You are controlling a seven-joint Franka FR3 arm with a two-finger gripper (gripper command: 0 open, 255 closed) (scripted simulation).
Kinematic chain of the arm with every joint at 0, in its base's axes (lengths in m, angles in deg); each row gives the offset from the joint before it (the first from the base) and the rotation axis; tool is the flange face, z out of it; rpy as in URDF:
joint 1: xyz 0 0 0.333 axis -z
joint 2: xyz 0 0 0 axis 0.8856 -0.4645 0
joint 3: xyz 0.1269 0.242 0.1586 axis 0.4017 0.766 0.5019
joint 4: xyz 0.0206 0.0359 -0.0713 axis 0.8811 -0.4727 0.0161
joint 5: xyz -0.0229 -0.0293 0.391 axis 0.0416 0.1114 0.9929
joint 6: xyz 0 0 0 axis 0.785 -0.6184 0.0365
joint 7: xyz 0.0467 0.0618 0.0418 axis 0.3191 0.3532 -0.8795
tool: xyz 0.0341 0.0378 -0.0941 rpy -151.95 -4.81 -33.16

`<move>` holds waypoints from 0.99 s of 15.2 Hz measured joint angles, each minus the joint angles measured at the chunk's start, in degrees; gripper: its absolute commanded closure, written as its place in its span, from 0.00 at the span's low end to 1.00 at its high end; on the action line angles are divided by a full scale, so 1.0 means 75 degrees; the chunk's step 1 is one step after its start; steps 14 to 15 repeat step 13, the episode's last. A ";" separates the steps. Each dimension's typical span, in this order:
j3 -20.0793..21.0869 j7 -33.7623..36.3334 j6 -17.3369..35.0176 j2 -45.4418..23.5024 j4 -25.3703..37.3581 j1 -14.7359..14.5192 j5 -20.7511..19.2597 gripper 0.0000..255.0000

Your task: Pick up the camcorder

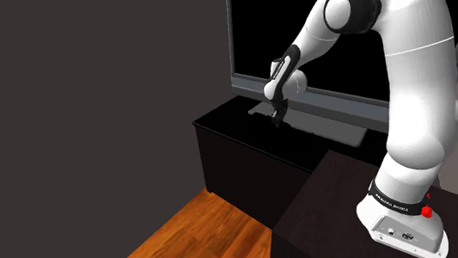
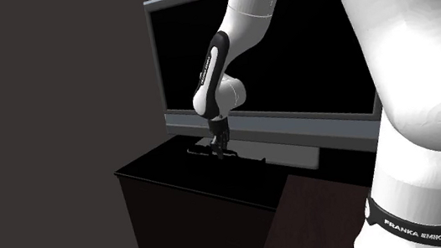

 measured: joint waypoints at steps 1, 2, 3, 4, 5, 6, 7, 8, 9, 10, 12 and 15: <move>-0.0023 0.0012 -0.0080 0.0080 0.0001 -0.0018 -0.0027 1.00; -0.0046 0.0027 -0.0160 0.0165 -0.0003 -0.0039 -0.0056 1.00; -0.0069 0.0042 -0.0237 0.0253 -0.0013 -0.0059 -0.0086 1.00; -0.0098 0.0061 -0.0307 0.0365 -0.0053 -0.0085 -0.0124 1.00; -0.0122 0.0085 -0.0388 0.0455 -0.0063 -0.0110 -0.0159 1.00; -0.0140 0.0102 -0.0484 0.0532 -0.0041 -0.0129 -0.0186 1.00; -0.0159 0.0116 -0.0570 0.0610 -0.0032 -0.0145 -0.0214 1.00; -0.0182 0.0134 -0.0668 0.0714 -0.0037 -0.0166 -0.0251 1.00; -0.0203 0.0144 -0.0755 0.0799 -0.0031 -0.0178 -0.0283 1.00; -0.0221 0.0146 -0.0843 0.0879 -0.0022 -0.0185 -0.0309 1.00; -0.0247 0.0188 -0.1031 0.1028 0.0021 -0.0222 -0.0365 1.00; -0.0261 0.0192 -0.1071 0.1091 0.0002 -0.0227 -0.0388 1.00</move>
